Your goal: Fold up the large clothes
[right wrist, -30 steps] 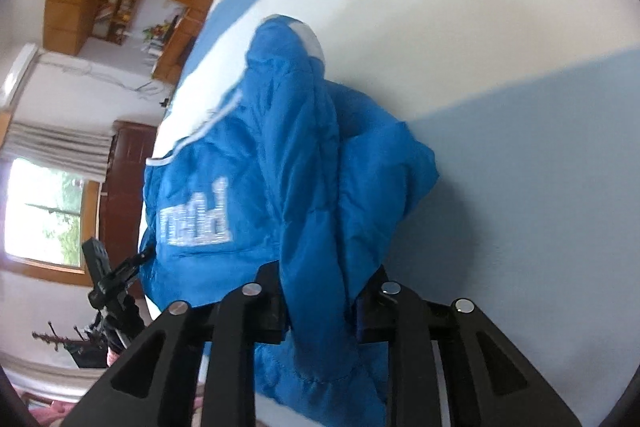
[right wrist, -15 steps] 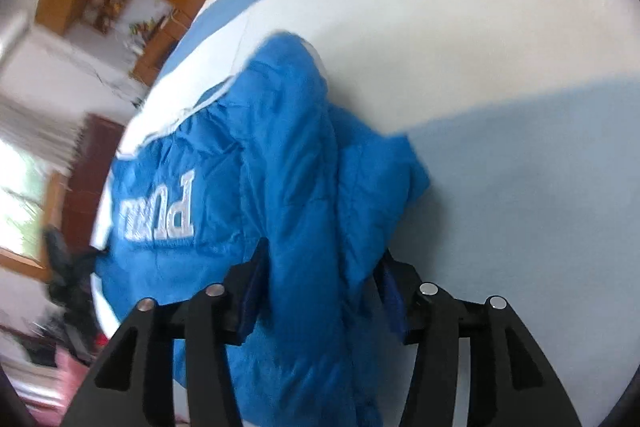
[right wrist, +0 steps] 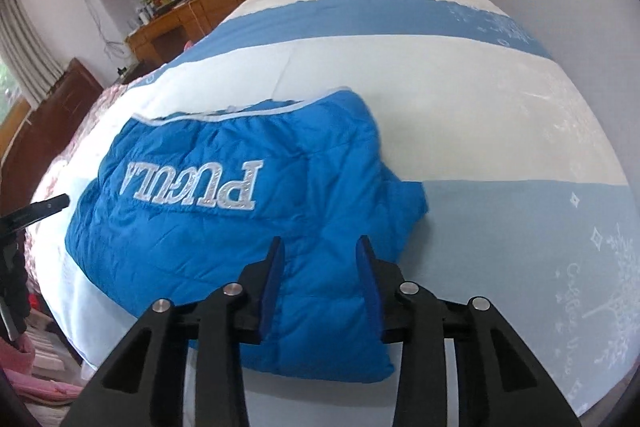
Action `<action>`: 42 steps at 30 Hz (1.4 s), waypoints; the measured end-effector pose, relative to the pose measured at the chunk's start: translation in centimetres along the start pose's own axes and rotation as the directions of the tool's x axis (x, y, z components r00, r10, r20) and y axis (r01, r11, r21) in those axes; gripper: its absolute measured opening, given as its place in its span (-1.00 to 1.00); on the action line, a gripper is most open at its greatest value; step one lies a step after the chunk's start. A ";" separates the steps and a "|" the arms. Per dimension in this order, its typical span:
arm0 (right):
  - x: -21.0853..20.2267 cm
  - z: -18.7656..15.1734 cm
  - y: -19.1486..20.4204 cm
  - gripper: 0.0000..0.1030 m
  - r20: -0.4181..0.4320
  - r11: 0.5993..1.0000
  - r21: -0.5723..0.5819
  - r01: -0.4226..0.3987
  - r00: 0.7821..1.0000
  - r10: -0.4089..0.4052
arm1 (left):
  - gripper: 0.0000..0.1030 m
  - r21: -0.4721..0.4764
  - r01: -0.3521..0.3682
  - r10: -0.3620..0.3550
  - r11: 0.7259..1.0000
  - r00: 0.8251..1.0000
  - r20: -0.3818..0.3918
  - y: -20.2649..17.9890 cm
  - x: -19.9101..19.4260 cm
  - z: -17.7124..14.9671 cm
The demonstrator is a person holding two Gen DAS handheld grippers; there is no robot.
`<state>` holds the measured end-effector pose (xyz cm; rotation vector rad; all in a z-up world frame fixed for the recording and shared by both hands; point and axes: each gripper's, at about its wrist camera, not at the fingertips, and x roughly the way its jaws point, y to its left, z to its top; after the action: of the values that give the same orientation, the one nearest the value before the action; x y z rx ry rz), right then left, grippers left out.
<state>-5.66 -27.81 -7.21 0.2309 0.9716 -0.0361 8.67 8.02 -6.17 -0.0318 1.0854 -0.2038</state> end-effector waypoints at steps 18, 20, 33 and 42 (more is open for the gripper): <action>4.6 -3.0 1.7 -0.63 -0.062 0.999 -0.034 0.023 0.998 -0.025 | 0.02 0.073 -0.026 0.031 0.997 0.997 -0.066 -2.4 4.1 -3.7; 5.0 -3.3 1.6 -0.63 -0.064 0.999 -0.035 0.027 0.998 -0.029 | 0.02 0.075 -0.027 0.033 0.997 0.997 -0.068 -2.3 4.2 -3.8; 6.5 -4.4 0.3 -0.66 -0.050 1.000 0.019 0.001 0.999 0.000 | 0.04 0.084 -0.002 0.009 0.996 0.997 -0.083 -1.7 5.7 -4.7; 6.3 -4.1 0.1 -0.66 -0.071 1.000 0.017 -0.008 0.997 0.009 | 0.07 0.077 -0.030 0.035 0.997 0.997 -0.075 -2.1 3.6 -5.0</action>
<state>-5.39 -26.44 -14.62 0.2531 1.0417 -0.0284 5.59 5.63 -11.39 0.0617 1.1531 -0.2179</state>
